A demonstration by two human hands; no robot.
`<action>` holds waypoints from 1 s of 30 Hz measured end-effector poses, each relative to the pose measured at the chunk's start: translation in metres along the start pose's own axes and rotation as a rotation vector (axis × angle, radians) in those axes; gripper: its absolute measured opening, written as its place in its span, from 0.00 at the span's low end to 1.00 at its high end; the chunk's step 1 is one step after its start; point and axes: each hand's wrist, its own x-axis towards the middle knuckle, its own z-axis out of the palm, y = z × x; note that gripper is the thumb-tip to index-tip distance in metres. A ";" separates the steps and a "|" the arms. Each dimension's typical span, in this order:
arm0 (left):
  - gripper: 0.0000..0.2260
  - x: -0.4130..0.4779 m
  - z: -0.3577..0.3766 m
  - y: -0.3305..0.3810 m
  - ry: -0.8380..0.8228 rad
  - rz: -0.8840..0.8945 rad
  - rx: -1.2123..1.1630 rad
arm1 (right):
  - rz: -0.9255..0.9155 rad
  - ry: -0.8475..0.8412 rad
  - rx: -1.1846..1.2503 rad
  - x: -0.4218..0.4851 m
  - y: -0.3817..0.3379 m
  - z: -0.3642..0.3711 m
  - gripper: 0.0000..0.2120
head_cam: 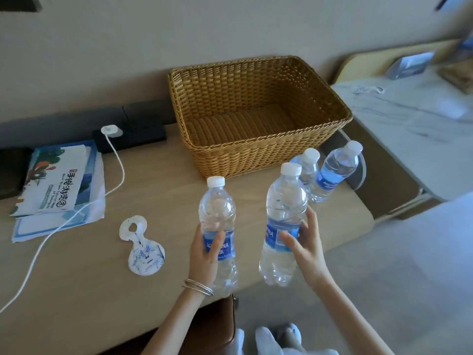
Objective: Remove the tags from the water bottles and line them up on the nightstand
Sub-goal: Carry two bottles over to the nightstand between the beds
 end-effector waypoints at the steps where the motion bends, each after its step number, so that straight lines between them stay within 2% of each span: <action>1: 0.24 -0.003 0.008 0.005 -0.042 -0.006 0.003 | 0.001 0.011 0.010 -0.005 -0.004 -0.004 0.36; 7: 0.22 -0.028 0.064 0.021 -0.291 -0.071 0.023 | 0.089 0.164 0.075 -0.039 -0.015 -0.039 0.34; 10: 0.22 -0.043 0.095 0.022 -0.386 -0.128 0.032 | 0.157 0.280 0.051 -0.059 -0.009 -0.067 0.26; 16: 0.32 -0.080 0.163 0.017 -0.480 -0.098 0.197 | 0.204 0.485 -0.192 -0.108 -0.007 -0.142 0.30; 20: 0.29 -0.107 0.216 0.005 -0.549 0.012 0.426 | 0.264 0.586 -0.449 -0.141 -0.001 -0.197 0.34; 23: 0.24 -0.128 0.261 0.000 -0.624 0.136 0.563 | 0.299 0.635 -0.514 -0.166 -0.001 -0.235 0.34; 30: 0.36 -0.179 0.369 -0.012 -0.851 0.313 0.796 | 0.379 0.832 -0.485 -0.226 -0.003 -0.325 0.36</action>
